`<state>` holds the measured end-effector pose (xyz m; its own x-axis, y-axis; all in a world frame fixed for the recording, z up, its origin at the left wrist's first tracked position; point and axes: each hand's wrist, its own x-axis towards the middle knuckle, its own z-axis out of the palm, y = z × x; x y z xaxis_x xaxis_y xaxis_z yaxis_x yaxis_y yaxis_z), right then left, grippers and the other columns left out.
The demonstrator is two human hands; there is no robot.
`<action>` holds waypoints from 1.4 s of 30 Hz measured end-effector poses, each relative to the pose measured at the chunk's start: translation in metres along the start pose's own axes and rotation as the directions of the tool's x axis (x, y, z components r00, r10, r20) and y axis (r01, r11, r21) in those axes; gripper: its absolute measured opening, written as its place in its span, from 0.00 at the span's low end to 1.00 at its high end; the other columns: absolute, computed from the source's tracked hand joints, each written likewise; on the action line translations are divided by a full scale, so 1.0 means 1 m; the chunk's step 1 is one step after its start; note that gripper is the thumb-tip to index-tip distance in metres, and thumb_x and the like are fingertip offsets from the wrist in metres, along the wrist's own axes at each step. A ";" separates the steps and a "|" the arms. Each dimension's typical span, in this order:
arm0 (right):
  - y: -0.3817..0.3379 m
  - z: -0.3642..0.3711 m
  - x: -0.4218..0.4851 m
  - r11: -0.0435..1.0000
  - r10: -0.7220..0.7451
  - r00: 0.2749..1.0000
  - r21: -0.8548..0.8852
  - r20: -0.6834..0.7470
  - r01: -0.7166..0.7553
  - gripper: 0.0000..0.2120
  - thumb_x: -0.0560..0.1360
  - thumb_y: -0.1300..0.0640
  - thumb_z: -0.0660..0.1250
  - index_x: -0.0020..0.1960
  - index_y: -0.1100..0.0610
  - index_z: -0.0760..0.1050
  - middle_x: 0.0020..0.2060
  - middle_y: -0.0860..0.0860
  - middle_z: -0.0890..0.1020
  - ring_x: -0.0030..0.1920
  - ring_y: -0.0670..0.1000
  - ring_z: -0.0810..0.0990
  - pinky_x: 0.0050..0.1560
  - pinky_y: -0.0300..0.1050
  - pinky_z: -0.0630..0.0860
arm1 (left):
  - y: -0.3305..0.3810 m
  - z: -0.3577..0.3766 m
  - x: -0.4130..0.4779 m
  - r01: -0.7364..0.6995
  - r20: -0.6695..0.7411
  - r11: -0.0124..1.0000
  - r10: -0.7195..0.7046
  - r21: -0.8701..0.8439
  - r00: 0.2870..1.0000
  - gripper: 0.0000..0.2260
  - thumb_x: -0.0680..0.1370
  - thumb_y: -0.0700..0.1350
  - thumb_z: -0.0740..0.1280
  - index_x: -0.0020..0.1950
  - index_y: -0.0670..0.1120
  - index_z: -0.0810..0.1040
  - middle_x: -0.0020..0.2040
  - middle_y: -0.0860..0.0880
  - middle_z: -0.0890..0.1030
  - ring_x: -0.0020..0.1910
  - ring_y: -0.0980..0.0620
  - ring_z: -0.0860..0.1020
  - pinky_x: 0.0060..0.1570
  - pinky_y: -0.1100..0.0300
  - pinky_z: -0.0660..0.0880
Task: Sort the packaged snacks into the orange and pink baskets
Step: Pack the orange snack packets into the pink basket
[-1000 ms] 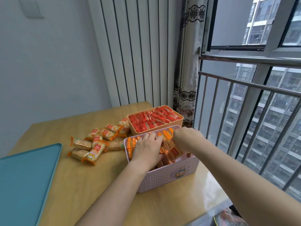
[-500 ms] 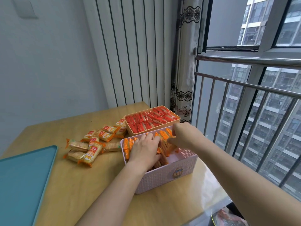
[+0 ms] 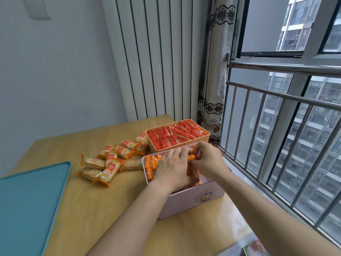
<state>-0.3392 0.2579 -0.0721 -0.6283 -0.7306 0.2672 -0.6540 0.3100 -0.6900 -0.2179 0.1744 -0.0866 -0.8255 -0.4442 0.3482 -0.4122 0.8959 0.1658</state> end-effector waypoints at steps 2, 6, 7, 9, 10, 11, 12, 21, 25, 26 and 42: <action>0.002 -0.002 -0.001 0.997 0.030 0.999 0.077 0.020 -0.032 0.06 0.69 0.63 0.71 0.40 0.54 0.76 0.33 0.47 0.78 0.36 0.49 0.78 0.36 0.40 0.74 | -0.001 0.001 0.003 -0.021 0.031 0.998 0.019 0.056 0.999 0.29 0.73 0.63 0.68 0.69 0.53 0.64 0.64 0.50 0.73 0.64 0.46 0.71 0.60 0.51 0.69; 0.003 -0.019 -0.001 0.995 0.051 0.999 0.085 -0.003 -0.051 0.06 0.73 0.60 0.66 0.41 0.50 0.77 0.34 0.47 0.81 0.37 0.50 0.81 0.38 0.46 0.77 | -0.002 -0.005 0.008 -0.079 0.089 0.981 0.064 0.179 0.994 0.24 0.75 0.66 0.67 0.65 0.54 0.70 0.59 0.47 0.73 0.60 0.45 0.71 0.57 0.51 0.70; 0.002 -0.025 -0.002 1.000 0.020 1.000 0.017 -0.019 -0.019 0.06 0.72 0.58 0.65 0.40 0.49 0.77 0.33 0.46 0.82 0.36 0.47 0.81 0.40 0.47 0.76 | -0.002 -0.008 0.009 -0.090 0.108 0.977 0.070 0.194 0.992 0.23 0.75 0.65 0.67 0.64 0.54 0.71 0.59 0.47 0.73 0.60 0.45 0.71 0.57 0.50 0.70; -0.001 -0.035 -0.003 0.993 -0.018 0.988 -0.111 0.154 0.036 0.07 0.72 0.56 0.65 0.39 0.48 0.79 0.33 0.46 0.84 0.36 0.46 0.82 0.44 0.51 0.81 | -0.002 -0.014 0.011 -0.104 0.138 0.976 0.078 0.191 0.987 0.22 0.75 0.63 0.69 0.63 0.54 0.72 0.59 0.47 0.73 0.60 0.45 0.71 0.58 0.50 0.70; -0.005 -0.037 -0.005 0.982 -0.013 0.943 -0.175 0.332 0.075 0.08 0.74 0.57 0.66 0.40 0.49 0.82 0.36 0.47 0.86 0.37 0.47 0.84 0.46 0.50 0.83 | -0.004 -0.018 0.013 -0.109 0.163 0.978 0.080 0.176 0.983 0.22 0.74 0.62 0.70 0.63 0.54 0.72 0.59 0.47 0.73 0.60 0.45 0.71 0.58 0.50 0.71; -0.008 -0.037 -0.008 0.962 0.013 0.867 -0.243 0.498 0.125 0.09 0.76 0.58 0.65 0.44 0.51 0.85 0.41 0.48 0.87 0.41 0.48 0.85 0.50 0.50 0.83 | -0.005 -0.022 0.013 -0.119 0.194 0.982 0.089 0.149 0.977 0.23 0.74 0.61 0.71 0.64 0.55 0.72 0.60 0.48 0.73 0.61 0.46 0.71 0.58 0.50 0.72; -0.011 -0.035 -0.010 0.936 0.048 0.791 -0.305 0.609 0.178 0.11 0.77 0.58 0.64 0.48 0.52 0.86 0.46 0.49 0.88 0.46 0.51 0.85 0.53 0.51 0.82 | -0.007 -0.027 0.013 -0.121 0.225 0.988 0.096 0.101 0.970 0.23 0.73 0.60 0.72 0.65 0.56 0.72 0.60 0.49 0.73 0.61 0.47 0.71 0.59 0.50 0.73; -0.038 -0.012 -0.011 0.858 0.279 0.518 -0.452 0.809 0.244 0.21 0.86 0.52 0.51 0.70 0.61 0.73 0.62 0.57 0.76 0.62 0.57 0.75 0.66 0.54 0.70 | -0.020 -0.068 -0.028 0.101 0.318 0.978 -0.039 -0.181 0.947 0.13 0.75 0.39 0.61 0.45 0.53 0.83 0.45 0.55 0.84 0.44 0.56 0.81 0.49 0.53 0.80; -0.053 -0.002 -0.016 0.892 0.276 0.494 -0.411 0.825 0.188 0.21 0.86 0.53 0.52 0.75 0.59 0.70 0.69 0.57 0.75 0.68 0.55 0.73 0.67 0.51 0.68 | -0.010 -0.071 -0.032 0.064 0.408 0.995 -0.026 -0.078 0.912 0.18 0.77 0.36 0.59 0.50 0.53 0.85 0.52 0.53 0.85 0.54 0.52 0.80 0.60 0.52 0.74; -0.055 0.000 -0.017 0.897 0.274 0.495 -0.405 0.825 0.179 0.21 0.86 0.52 0.53 0.76 0.58 0.69 0.71 0.57 0.73 0.71 0.56 0.71 0.71 0.52 0.68 | -0.010 -0.071 -0.031 0.065 0.406 0.996 -0.035 -0.060 0.913 0.19 0.77 0.35 0.59 0.51 0.53 0.85 0.53 0.53 0.85 0.55 0.52 0.80 0.60 0.52 0.71; -0.153 0.043 -0.002 0.963 -0.172 0.785 -0.067 0.595 0.262 0.13 0.80 0.56 0.61 0.51 0.62 0.82 0.42 0.56 0.87 0.39 0.54 0.84 0.38 0.45 0.78 | -0.165 -0.082 -0.086 0.576 -0.022 0.627 -0.686 -0.525 0.727 0.13 0.74 0.33 0.64 0.40 0.51 0.81 0.41 0.54 0.84 0.42 0.52 0.80 0.44 0.56 0.76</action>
<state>-0.2196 0.1857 0.0039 -0.1303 -0.9889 -0.0718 -0.8225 0.1482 -0.5491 -0.0475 0.0651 -0.0678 -0.3088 -0.9377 0.1594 -0.5313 0.3090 0.7888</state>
